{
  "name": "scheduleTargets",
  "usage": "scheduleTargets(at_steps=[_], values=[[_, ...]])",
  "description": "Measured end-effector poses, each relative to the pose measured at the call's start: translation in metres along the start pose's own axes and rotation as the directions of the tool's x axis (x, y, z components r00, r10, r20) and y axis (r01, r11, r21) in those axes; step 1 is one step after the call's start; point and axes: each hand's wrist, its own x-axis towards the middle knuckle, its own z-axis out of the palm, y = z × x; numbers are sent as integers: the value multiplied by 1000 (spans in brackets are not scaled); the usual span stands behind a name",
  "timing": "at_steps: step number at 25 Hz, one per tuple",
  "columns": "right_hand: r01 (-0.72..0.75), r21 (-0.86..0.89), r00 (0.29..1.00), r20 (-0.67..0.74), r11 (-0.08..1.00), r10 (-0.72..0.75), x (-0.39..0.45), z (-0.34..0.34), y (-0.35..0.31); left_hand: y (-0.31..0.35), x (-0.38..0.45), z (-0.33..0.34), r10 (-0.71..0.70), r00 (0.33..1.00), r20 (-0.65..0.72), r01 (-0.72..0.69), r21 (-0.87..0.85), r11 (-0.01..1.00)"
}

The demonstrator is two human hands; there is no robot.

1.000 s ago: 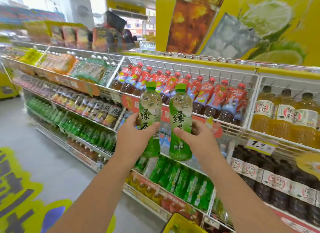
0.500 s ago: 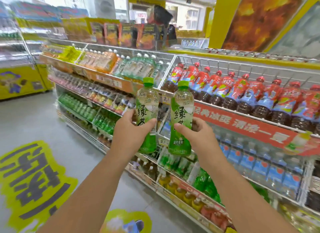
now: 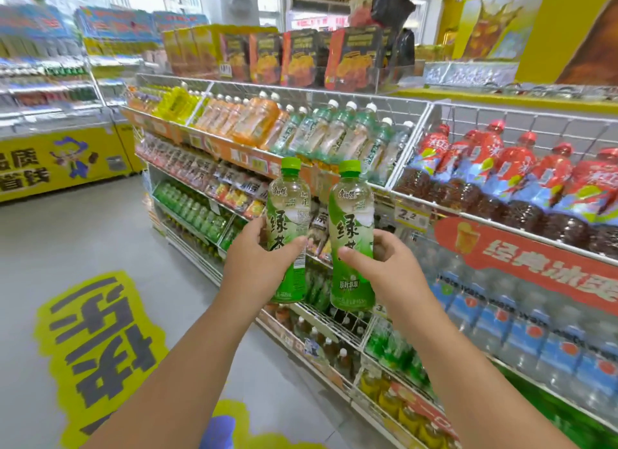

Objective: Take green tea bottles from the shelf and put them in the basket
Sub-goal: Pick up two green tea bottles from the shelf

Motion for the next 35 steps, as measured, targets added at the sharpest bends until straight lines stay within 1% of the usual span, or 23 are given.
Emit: scheduleTargets(at_steps=[3, 7, 12, 16, 17, 19, 23, 26, 29, 32, 35], values=[[13, 3, 1000, 24, 1000, -13, 56, 17, 9, -12, 61, 2, -16, 1000, -7, 16, 30, 999], [-25, -11, 999, -28, 1000, 24, 115, 36, 8, -18, 126, 12, -18, 1000, 5, 18, 22, 1000], [-40, -20, 996, -74, 999, 39, 168, 49, 19, -29, 194, 31, -19, 995, 98, 19, 1, 1000], [-53, -59, 975, -218, 997, 39, 205, 79, 32, -50, 253, 38, 5, 979, 203, 0, -23, 1000], [-63, -68, 968, -248, 996, 44, 212, 90, 34, -58, 268, 39, 29, 972, 233, -20, -41, 999], [-77, -62, 950, -307, 995, 55, 228, 111, 36, -71, 301, 36, 72, 948, 309, -59, -50, 997], [-107, 7, 904, -415, 994, 101, 252, 148, 41, -92, 361, 29, 101, 891, 442, -80, -68, 995], [-110, 49, 867, -484, 993, 120, 264, 173, 48, -110, 387, 29, 115, 844, 524, -77, -93, 993], [-165, 101, 812, -551, 981, 193, 269, 187, 72, -137, 402, 39, 107, 785, 610, -68, -87, 994], [-231, 143, 787, -555, 962, 271, 266, 195, 110, -169, 403, 57, 90, 742, 664, -56, -73, 996], [-314, 168, 758, -548, 934, 353, 260, 200, 156, -205, 395, 81, 41, 702, 711, -7, -51, 999]])
